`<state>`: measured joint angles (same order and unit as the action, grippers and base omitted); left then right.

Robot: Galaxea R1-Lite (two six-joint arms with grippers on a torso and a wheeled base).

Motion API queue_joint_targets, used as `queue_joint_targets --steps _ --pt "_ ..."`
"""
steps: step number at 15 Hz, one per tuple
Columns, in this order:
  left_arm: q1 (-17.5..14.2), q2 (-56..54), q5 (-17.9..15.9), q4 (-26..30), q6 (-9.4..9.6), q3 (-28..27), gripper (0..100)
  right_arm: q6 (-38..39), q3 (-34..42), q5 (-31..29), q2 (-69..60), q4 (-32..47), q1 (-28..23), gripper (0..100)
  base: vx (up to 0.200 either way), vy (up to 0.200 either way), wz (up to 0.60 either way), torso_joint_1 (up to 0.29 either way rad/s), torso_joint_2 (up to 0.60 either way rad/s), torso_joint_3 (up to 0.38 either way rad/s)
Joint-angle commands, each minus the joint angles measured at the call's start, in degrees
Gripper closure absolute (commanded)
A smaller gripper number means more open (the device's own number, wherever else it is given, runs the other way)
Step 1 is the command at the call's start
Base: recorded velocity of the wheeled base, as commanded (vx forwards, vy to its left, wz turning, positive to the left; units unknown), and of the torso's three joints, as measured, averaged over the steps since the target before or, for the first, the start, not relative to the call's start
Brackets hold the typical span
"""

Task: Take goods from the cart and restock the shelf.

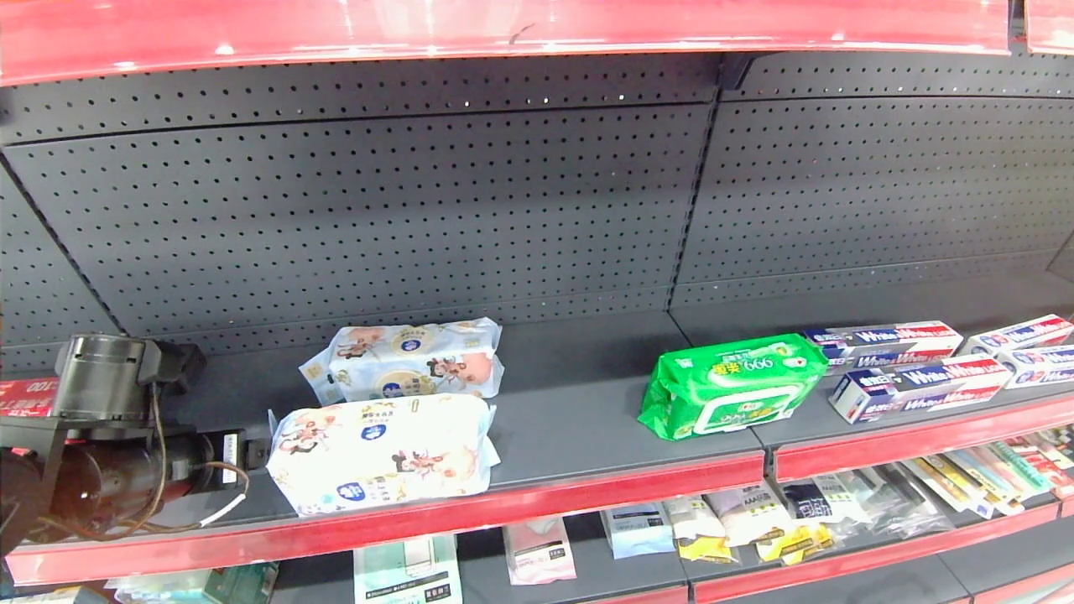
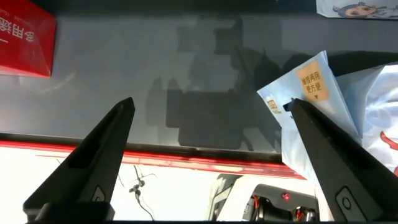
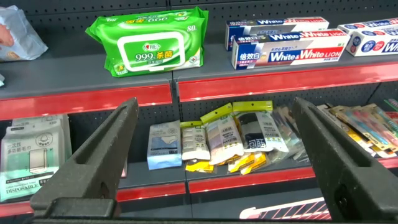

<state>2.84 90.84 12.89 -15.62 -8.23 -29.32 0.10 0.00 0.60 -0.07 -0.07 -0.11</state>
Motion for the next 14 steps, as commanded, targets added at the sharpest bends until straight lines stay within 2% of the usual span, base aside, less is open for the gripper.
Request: queue_joint_targets --steps 1,14 --pt "0.32 -0.23 0.03 -0.03 -0.38 0.05 0 -0.01 -0.09 0.02 0.07 -0.01 -0.07 0 0.0 0.0 0.0 0.0 0.0 0.0" --pt "2.43 -0.23 -1.02 -0.03 -0.56 0.05 0 -0.01 0.0 0.02 0.07 -0.01 0.02 0 0.0 0.0 0.0 0.0 0.0 0.0"
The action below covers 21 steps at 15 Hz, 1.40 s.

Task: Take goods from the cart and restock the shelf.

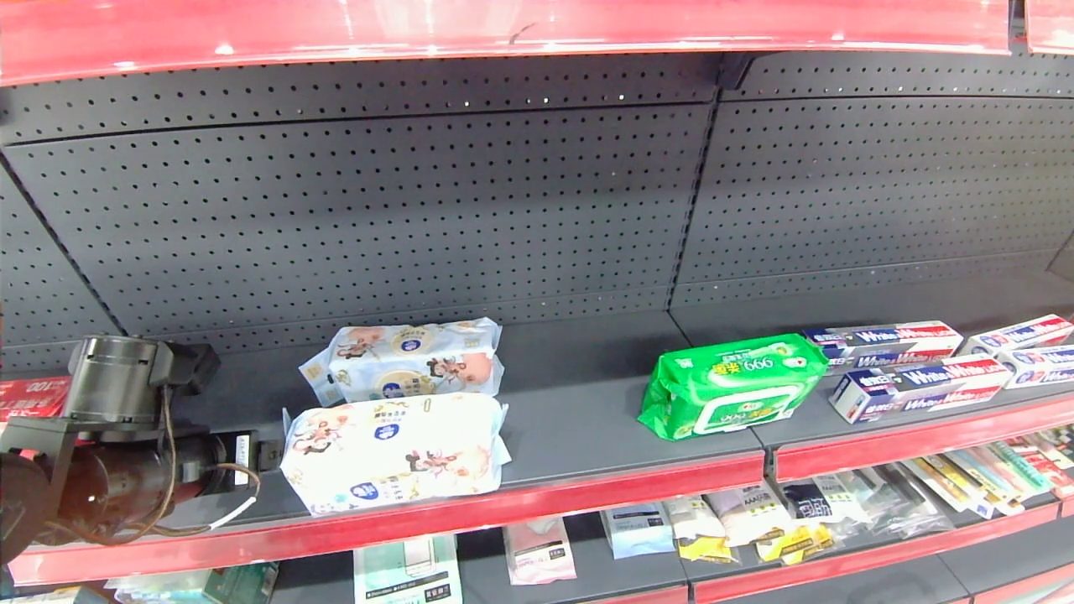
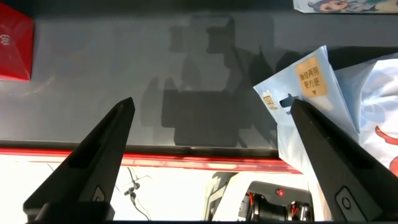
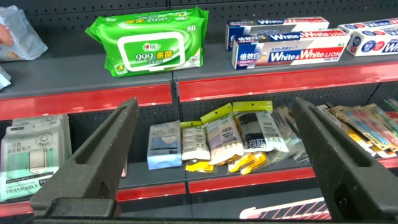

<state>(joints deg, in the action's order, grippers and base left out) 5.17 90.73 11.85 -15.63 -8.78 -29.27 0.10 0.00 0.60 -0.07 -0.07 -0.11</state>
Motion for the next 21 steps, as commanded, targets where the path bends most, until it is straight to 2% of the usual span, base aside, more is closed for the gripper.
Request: queue_joint_targets --steps 1,4,21 --pt "0.1 -0.12 0.02 -0.02 -0.28 0.0 0 -0.01 0.0 0.02 0.07 -0.01 0.02 0 0.0 0.0 0.0 0.0 0.0 0.0" --pt "0.46 -0.12 -0.07 -0.02 -0.89 0.0 0 -0.01 0.0 0.02 0.07 -0.01 0.02 0 0.0 0.0 0.0 0.0 0.0 0.0" --pt "2.21 -0.12 -0.16 -0.1 -1.33 0.0 0 -0.01 0.0 0.02 0.07 -0.01 -0.07 0 0.0 0.0 0.0 0.0 0.0 0.0"
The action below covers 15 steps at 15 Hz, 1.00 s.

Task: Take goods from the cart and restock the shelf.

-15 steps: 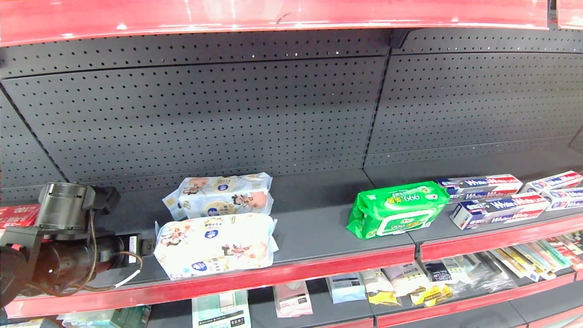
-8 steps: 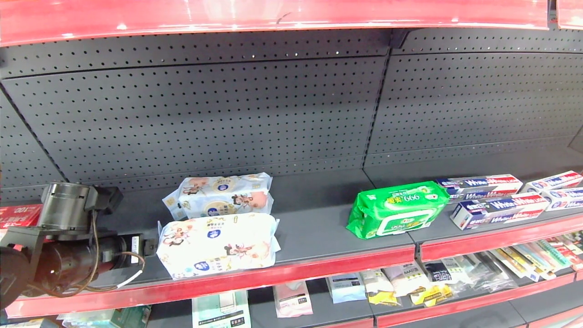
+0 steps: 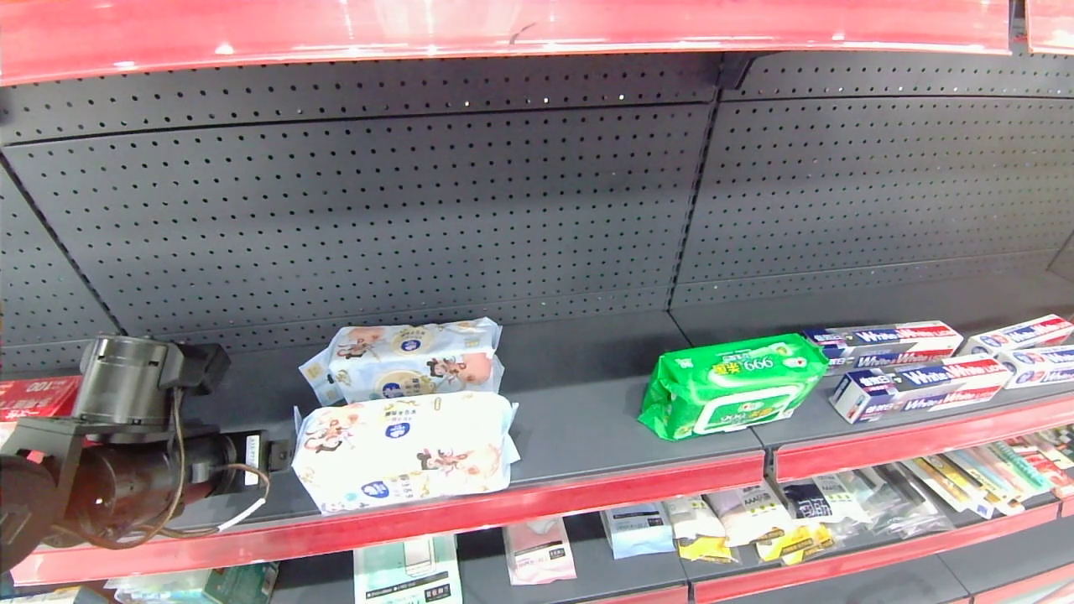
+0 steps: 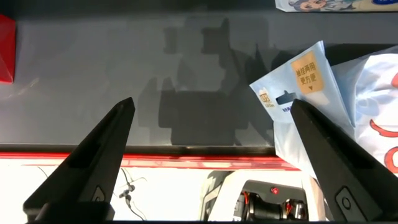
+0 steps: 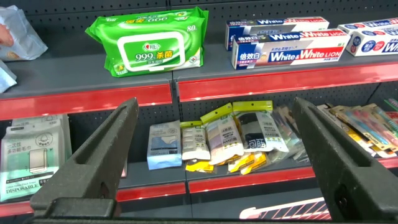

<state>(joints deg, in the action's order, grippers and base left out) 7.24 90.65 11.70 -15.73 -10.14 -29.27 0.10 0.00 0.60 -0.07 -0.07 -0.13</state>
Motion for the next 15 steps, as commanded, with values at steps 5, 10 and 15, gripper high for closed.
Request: queue_joint_targets --steps 5,10,15 --pt "-2.06 -3.64 -0.1 -0.36 0.39 0.0 0 -0.01 0.0 0.02 0.07 -0.01 0.05 0 0.0 0.0 0.0 0.0 0.0 0.0" --pt "-6.27 -32.55 -2.21 1.05 4.69 9.32 0 -0.01 0.0 0.02 0.07 -0.01 0.05 0 0.0 0.0 0.0 0.0 0.0 0.0" --pt "-5.75 -81.77 -11.7 18.89 15.33 20.3 0 -0.01 0.0 0.02 0.07 -0.01 0.05 0 0.0 0.0 0.0 0.0 0.0 0.0"
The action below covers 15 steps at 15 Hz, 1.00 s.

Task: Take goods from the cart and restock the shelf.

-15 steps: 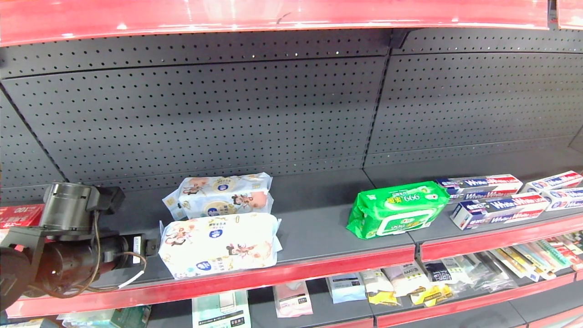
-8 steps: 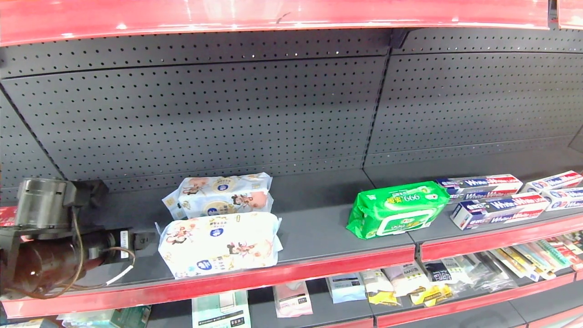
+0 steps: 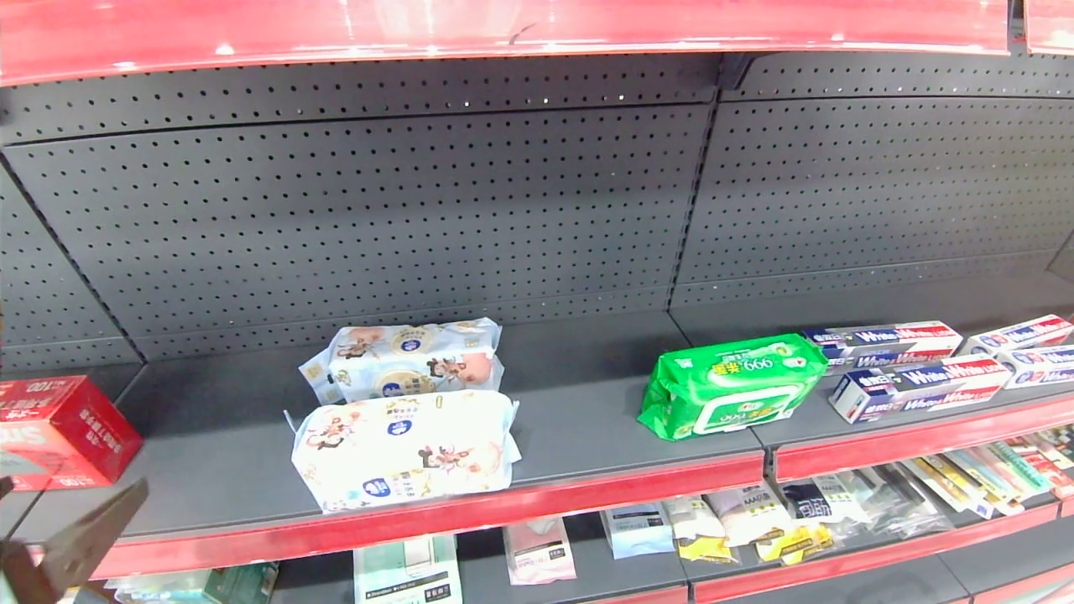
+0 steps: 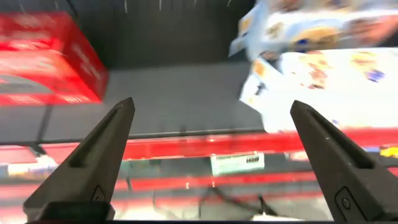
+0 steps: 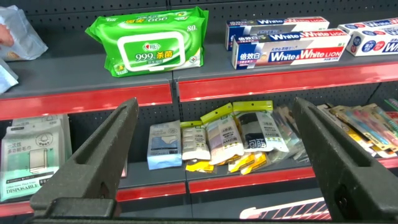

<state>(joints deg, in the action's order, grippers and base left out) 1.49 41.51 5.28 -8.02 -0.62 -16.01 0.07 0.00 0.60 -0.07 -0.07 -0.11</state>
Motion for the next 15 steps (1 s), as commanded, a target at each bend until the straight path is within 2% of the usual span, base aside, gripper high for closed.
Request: queue_joint_targets --steps 1,2,3,4,6,9,10,15 --pt "-0.78 -40.89 -5.19 18.57 5.02 7.48 0 -0.07 0.0 0.02 0.07 -0.01 0.02 0 0.0 0.0 0.0 0.0 0.0 0.0" --pt "-1.49 -41.51 -3.26 19.89 0.71 8.18 0 0.01 0.0 0.02 0.07 -0.01 0.02 0 0.0 0.0 0.0 0.0 0.0 0.0" --pt "-1.49 -41.51 -1.59 19.18 -1.05 8.97 0 0.01 0.0 0.02 0.07 -0.01 -0.07 0 0.0 0.0 0.0 0.0 0.0 0.0" --pt "-1.49 -41.51 -1.59 17.95 -1.05 10.03 0 0.01 0.0 0.02 0.07 -0.01 0.02 0 0.0 0.0 0.0 0.0 0.0 0.0" --pt "-1.4 -41.51 -3.43 17.51 1.85 10.12 0 0.01 0.0 0.02 0.07 -0.01 0.02 0 0.0 0.0 0.0 0.0 0.0 0.0" --pt "-1.4 -41.51 0.17 16.63 1.5 10.82 0 -0.07 0.0 0.11 0.07 -0.01 0.02 0 0.0 0.0 0.0 0.0 0.0 0.0" --pt "-1.4 -41.51 0.61 13.82 0.01 11.88 0 0.01 0.0 0.11 0.07 -0.01 0.02 0 0.0 0.0 0.0 0.0 0.0 0.0" --pt "-1.49 -41.51 0.61 13.56 2.29 11.96 0 -0.16 0.0 0.11 0.07 0.07 0.02 0 0.0 0.0 0.0 0.0 0.0 0.0"
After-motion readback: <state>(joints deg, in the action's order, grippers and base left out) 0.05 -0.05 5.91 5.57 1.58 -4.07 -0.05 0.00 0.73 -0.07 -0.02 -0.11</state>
